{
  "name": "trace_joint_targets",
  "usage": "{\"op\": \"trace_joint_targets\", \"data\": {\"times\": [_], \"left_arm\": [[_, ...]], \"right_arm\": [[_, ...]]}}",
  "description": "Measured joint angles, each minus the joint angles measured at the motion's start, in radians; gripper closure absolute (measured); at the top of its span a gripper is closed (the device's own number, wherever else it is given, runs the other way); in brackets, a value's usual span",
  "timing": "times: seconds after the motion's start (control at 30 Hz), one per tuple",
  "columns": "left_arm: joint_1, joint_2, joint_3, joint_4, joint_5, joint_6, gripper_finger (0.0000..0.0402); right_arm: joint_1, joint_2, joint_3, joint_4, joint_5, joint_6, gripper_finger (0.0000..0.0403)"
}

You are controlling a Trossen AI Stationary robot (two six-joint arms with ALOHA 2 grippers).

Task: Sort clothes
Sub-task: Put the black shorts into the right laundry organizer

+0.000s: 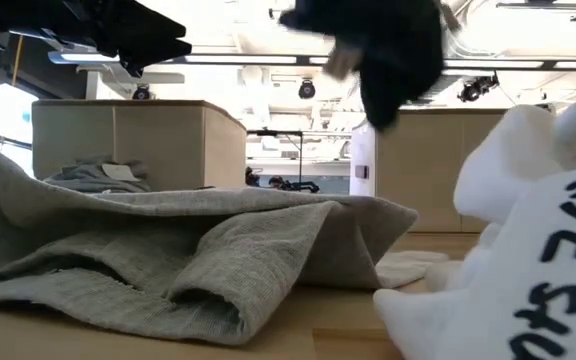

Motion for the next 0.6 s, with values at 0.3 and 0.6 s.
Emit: {"op": "trace_joint_targets", "data": {"times": [0.3,0.6], "left_arm": [[0.000,0.000,0.000,0.001,0.000,-0.002,0.0221],[0.000,0.000,0.000,0.000,0.000,-0.002,0.0221]], "right_arm": [[-0.279,-0.106,0.086,-0.054,0.427,-0.416,0.0369],[-0.917,-0.079,0.029,-0.201,-0.166,-0.164,0.0359]]}}
